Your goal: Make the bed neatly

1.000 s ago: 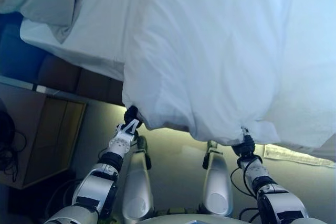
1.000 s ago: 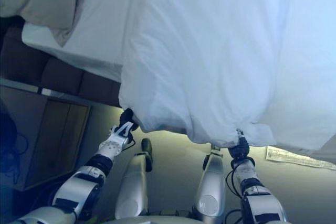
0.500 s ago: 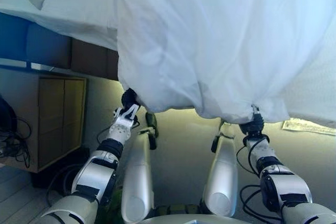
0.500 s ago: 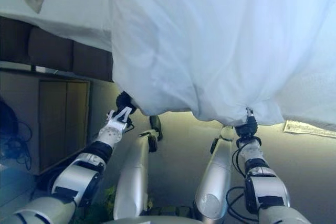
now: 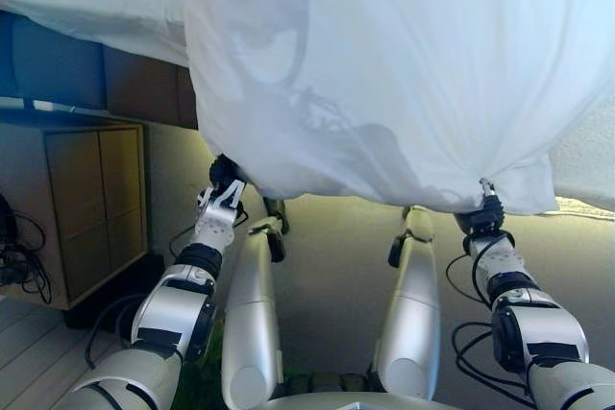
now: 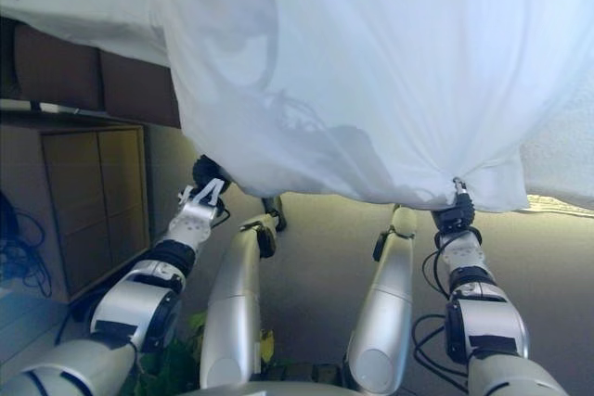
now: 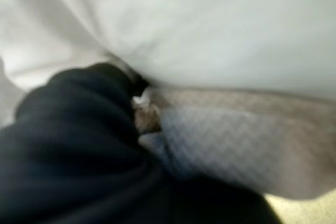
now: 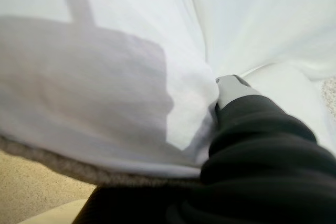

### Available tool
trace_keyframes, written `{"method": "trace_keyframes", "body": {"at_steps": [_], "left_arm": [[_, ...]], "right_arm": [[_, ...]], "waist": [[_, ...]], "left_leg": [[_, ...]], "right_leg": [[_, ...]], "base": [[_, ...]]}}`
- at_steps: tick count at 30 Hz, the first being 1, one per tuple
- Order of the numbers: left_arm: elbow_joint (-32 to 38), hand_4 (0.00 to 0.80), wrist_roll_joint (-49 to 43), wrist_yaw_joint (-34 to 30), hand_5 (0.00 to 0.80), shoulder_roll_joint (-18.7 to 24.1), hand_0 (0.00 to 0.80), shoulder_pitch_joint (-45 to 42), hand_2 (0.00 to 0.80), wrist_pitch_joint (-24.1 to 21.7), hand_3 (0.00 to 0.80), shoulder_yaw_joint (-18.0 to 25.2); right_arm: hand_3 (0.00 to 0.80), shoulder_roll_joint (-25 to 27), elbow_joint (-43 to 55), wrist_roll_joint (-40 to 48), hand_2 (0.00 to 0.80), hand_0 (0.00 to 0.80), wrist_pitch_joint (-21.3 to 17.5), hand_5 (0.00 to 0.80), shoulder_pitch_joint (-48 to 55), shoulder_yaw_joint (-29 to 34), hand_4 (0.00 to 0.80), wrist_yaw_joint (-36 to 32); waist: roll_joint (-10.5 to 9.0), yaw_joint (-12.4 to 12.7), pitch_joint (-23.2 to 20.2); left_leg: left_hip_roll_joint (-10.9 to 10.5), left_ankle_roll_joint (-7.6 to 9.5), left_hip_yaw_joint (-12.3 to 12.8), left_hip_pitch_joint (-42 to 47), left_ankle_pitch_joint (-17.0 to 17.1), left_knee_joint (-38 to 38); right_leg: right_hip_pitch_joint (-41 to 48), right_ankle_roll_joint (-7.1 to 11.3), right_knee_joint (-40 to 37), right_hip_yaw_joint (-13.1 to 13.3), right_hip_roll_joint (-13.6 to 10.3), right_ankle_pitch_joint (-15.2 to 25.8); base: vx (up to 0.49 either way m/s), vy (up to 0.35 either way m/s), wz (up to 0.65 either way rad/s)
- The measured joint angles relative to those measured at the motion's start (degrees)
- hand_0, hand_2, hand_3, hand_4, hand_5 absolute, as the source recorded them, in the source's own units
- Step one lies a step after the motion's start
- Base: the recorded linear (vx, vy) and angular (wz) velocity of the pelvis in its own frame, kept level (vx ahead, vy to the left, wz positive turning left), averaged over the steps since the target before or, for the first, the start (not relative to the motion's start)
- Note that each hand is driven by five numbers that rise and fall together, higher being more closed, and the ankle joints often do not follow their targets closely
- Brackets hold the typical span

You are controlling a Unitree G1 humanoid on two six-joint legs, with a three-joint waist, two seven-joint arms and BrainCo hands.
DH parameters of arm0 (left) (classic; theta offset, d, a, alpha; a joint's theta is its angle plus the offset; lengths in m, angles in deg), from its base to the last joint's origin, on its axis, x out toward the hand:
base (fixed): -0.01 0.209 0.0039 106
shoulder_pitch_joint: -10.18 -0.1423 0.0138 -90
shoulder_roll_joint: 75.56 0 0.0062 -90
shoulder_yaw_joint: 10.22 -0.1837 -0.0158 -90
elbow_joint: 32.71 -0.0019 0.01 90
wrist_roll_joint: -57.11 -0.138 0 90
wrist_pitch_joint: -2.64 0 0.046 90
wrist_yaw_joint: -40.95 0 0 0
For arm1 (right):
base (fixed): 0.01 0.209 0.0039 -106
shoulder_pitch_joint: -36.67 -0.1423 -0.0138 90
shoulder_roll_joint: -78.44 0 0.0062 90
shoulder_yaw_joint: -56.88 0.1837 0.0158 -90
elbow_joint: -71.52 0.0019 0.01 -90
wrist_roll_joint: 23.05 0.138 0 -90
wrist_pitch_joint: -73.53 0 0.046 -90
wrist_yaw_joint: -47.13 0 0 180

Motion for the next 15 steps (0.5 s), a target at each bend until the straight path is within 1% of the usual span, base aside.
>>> {"method": "trace_keyframes", "body": {"at_steps": [4, 5, 6, 10, 12, 15], "left_arm": [[0.0, 0.8, 0.0, 0.0, 0.8, -0.1, 0.8, 0.0, 0.8, -1.0, 0.8, 0.0], [0.0, 0.8, -0.1, 0.0, 0.8, -0.1, 0.8, 0.0, 0.8, -1.1, 0.8, 0.0], [0.0, 0.8, -0.1, 0.1, 0.8, -0.1, 0.8, 0.2, 0.8, -1.1, 0.8, 0.0], [0.0, 0.8, -0.1, 0.1, 0.8, 0.0, 0.8, 0.4, 0.8, -1.2, 0.8, 0.1], [0.1, 0.8, -0.3, 0.1, 0.8, 0.0, 0.8, 0.6, 0.8, -1.2, 0.8, 0.2], [0.1, 0.8, -1.3, 0.4, 0.8, -0.2, 0.8, 0.6, 0.8, -1.2, 0.8, 0.2]], "right_arm": [[0.8, 0.0, 0.0, 0.0, 0.8, 0.8, 0.1, 0.8, -0.1, -0.1, 0.8, 0.0], [0.8, -0.1, -0.1, 0.0, 0.8, 0.8, 0.1, 0.8, -0.3, -0.1, 0.8, 0.0], [0.8, -0.1, -0.1, 0.0, 0.8, 0.8, 0.1, 0.8, -0.3, -0.1, 0.8, -0.1], [0.8, -0.5, -0.1, -0.9, 0.8, 0.8, -0.2, 0.8, -0.8, -1.3, 0.8, -0.6], [0.8, -0.6, 0.2, -2.5, 0.8, 0.8, -0.3, 0.8, -1.2, -1.4, 0.8, 0.4], [0.8, -0.2, 0.2, -2.5, 0.8, 0.8, -0.3, 0.8, -1.4, -1.3, 0.8, 2.8]], "waist": [[-0.04, 0.0, 0.0], [-0.05, 0.4, 0.0], [-0.07, 0.1, 0.0], [-0.07, 0.3, 0.0], [-0.1, 0.6, 0.0], [-0.12, 1.3, -0.1]], "left_leg": [[0.0, -0.06, -0.2, 0.0, 0.0, -0.3], [0.0, -0.06, -0.3, -0.1, 0.0, -0.6], [-0.1, -0.18, -0.3, -0.2, 0.1, -0.8], [-0.2, -0.4, -0.8, -1.0, 0.6, -1.8], [-0.2, -0.46, -0.9, -1.4, 1.0, -2.6], [-0.2, -0.6, -0.9, -1.3, 1.1, -3.5]], "right_leg": [[0.0, -0.15, -0.1, -0.2, 0.0, -0.1], [0.1, -0.16, -0.2, -0.3, 0.0, -0.1], [0.1, -0.18, -0.6, -0.4, -0.1, -0.1], [0.2, -0.39, -2.5, -1.3, -0.1, 0.7], [0.1, -0.02, -3.9, -1.9, -0.1, 1.4], [0.4, 0.07, -5.2, -2.5, -0.1, 1.7]], "base": [[-0.004, 0.01, 0.0], [-0.02, 0.056, 0.02], [-0.019, 0.062, 0.02], [-0.011, 0.049, 0.05], [-0.02, 0.051, 0.05], [-0.013, 0.045, 0.02]]}}
